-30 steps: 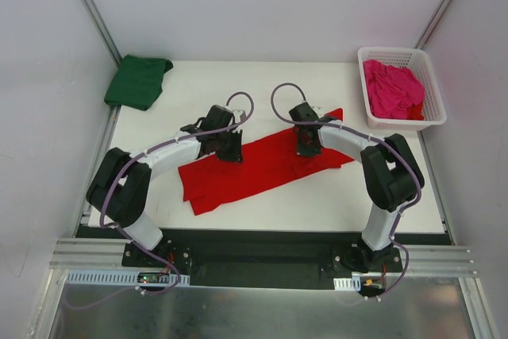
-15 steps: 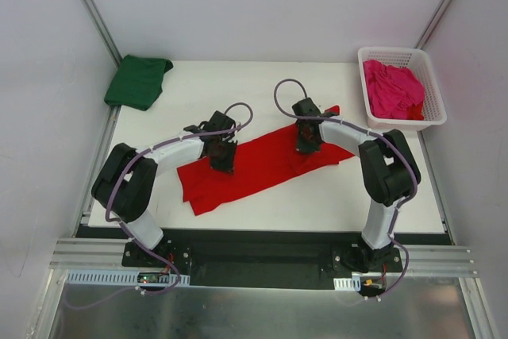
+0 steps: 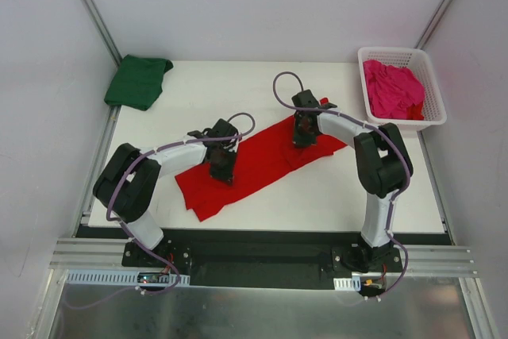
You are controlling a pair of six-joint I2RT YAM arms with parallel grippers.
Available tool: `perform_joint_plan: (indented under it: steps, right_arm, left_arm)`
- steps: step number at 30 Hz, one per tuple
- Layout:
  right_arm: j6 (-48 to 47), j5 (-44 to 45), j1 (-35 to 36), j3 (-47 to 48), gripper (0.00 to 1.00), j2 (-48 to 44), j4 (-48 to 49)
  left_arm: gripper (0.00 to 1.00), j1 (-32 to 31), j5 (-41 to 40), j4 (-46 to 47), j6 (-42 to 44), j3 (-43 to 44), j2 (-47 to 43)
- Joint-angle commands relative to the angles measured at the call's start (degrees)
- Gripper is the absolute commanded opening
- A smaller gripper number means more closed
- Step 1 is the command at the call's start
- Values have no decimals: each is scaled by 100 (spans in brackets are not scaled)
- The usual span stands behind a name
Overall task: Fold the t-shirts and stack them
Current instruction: Rotate the tshirt 90 degrees
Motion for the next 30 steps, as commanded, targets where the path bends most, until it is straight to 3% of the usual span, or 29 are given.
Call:
perform_joint_plan:
  steps: [1, 11, 23, 30]
  right_arm:
    - [-184, -288, -77, 266, 2, 319, -153]
    - [-518, -982, -165, 933, 2, 794, -452]
    - [-896, -1764, -464, 2682, 2, 1734, -1163]
    - [-1142, -1774, -569, 3588, 2, 2253, -1489]
  left_arm:
    - [0, -400, 62, -169, -204, 71, 229]
    - [0, -1332, 246, -169, -591, 616, 651]
    - [0, -1614, 334, -169, -802, 599, 493]
    - [0, -1781, 361, -161, -785, 810, 484]
